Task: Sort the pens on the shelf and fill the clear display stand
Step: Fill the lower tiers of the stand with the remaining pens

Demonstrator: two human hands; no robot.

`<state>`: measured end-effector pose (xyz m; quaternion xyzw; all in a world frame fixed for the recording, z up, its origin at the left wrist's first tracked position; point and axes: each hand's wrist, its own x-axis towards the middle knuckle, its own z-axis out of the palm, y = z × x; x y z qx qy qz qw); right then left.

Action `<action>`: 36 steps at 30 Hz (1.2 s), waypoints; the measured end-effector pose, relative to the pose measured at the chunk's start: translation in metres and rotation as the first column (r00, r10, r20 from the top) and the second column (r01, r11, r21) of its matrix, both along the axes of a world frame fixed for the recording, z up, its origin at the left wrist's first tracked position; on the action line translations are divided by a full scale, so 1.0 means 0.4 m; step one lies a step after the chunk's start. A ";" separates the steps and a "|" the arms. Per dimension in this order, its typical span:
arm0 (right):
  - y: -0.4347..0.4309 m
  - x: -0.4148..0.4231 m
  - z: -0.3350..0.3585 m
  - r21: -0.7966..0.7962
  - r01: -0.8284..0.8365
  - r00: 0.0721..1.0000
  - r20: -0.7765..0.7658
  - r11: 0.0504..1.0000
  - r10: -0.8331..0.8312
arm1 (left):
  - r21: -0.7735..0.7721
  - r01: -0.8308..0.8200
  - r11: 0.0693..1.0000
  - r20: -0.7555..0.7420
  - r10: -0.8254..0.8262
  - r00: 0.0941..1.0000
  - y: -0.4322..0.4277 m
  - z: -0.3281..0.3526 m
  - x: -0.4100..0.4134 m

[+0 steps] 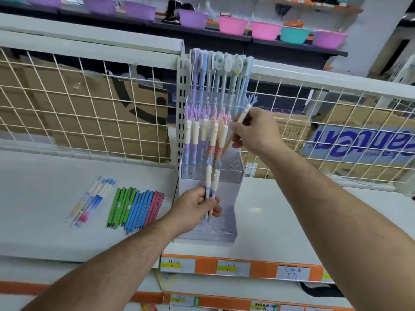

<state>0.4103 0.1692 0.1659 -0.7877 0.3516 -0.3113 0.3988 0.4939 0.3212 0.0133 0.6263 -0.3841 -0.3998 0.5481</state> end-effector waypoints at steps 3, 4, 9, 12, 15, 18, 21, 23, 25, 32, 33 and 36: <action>-0.003 0.009 -0.002 -0.039 0.001 0.999 -0.032 0.999 -0.002 | -0.002 -0.003 1.000 -0.008 0.003 1.000 0.001 0.000 0.000; -0.005 0.011 -0.004 -0.050 -0.004 0.999 -0.048 0.999 0.001 | -0.002 -0.006 1.000 -0.009 0.006 1.000 0.001 0.001 0.000; -0.003 0.020 -0.027 -0.098 -0.080 0.970 -0.237 0.992 0.055 | -0.005 -0.010 1.000 -0.021 0.010 1.000 0.001 0.001 0.001; 0.001 0.026 -0.042 -0.171 -0.112 0.950 -0.307 0.979 0.055 | -0.003 -0.014 1.000 -0.025 0.014 1.000 0.002 0.001 0.000; -0.001 0.022 -0.046 -0.191 -0.103 0.945 -0.325 0.976 0.036 | -0.003 -0.017 1.000 -0.022 0.017 1.000 0.003 0.001 0.000; -0.002 0.002 -0.070 -0.189 -0.100 0.936 -0.350 0.977 0.028 | -0.004 -0.023 1.000 -0.015 0.023 1.000 0.005 0.001 -0.001; 0.014 -0.040 -0.098 -0.164 -0.046 0.965 -0.261 0.985 0.002 | -0.001 -0.024 1.000 -0.006 0.024 1.000 0.005 0.003 -0.001; 0.033 -0.072 -0.111 -0.110 -0.031 0.979 -0.205 0.993 0.008 | 0.004 -0.028 1.000 -0.012 0.028 1.000 0.005 0.004 -0.001; 0.059 -0.097 -0.126 0.008 -0.090 0.972 -0.216 0.996 0.090 | 0.004 -0.025 1.000 -0.023 0.025 0.999 0.003 0.004 -0.001; 0.125 -0.099 -0.187 0.050 -0.218 0.929 -0.297 0.975 0.223 | -0.009 0.021 1.000 0.016 -0.020 1.000 -0.001 -0.012 0.002; 0.126 -0.096 -0.186 0.032 -0.206 0.935 -0.287 0.978 0.207 | -0.011 0.021 1.000 0.014 -0.021 1.000 -0.001 -0.011 0.003; 0.112 -0.091 -0.157 0.034 -0.146 0.976 -0.156 0.989 0.149 | -0.027 0.000 1.000 -0.058 -0.001 0.998 -0.003 -0.007 0.004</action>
